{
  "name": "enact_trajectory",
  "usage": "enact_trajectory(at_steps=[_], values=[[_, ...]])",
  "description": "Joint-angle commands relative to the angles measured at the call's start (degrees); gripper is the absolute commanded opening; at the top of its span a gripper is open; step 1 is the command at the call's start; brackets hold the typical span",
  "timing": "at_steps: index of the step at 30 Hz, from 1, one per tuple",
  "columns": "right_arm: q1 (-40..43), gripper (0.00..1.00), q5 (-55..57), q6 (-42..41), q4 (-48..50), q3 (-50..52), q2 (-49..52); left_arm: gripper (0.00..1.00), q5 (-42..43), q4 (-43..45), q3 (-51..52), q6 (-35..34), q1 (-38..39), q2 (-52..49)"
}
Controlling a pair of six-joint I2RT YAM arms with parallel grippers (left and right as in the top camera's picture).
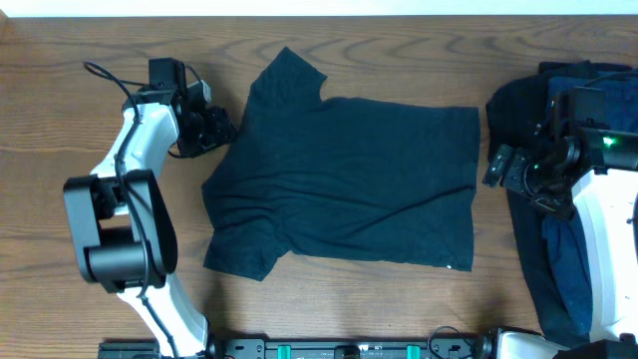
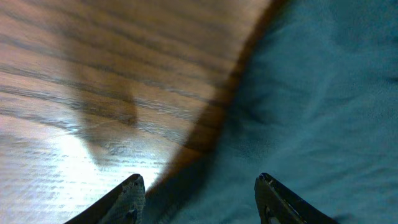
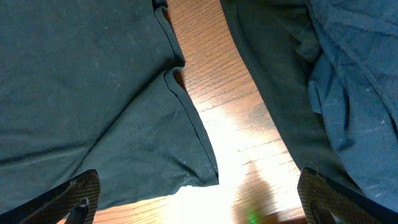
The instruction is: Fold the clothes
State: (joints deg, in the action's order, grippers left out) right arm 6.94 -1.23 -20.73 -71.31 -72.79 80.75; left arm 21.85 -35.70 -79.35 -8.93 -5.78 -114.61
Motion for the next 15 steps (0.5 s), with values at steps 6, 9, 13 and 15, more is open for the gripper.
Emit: enact_trajectory(at_steps=[6,9,13,15], values=[[0.4,0.99,0.8,0.7,-0.1,-0.3,-0.1,0.55,9.4,0.0,0.0,1.8,-0.4,-6.1],[0.4,0.99,0.8,0.7,-0.1,-0.3,-0.1,0.39,12.0,0.0,0.0,1.9,-0.4,-5.8],[0.4,0.99,0.8,0.7,-0.1,-0.3,-0.1,0.22,13.8,0.0,-0.2,1.8,-0.4,-5.6],[0.4,0.99,0.8,0.7,-0.1,-0.3,-0.1,0.19,13.7,0.2,-0.3,1.8,-0.4,-5.2]])
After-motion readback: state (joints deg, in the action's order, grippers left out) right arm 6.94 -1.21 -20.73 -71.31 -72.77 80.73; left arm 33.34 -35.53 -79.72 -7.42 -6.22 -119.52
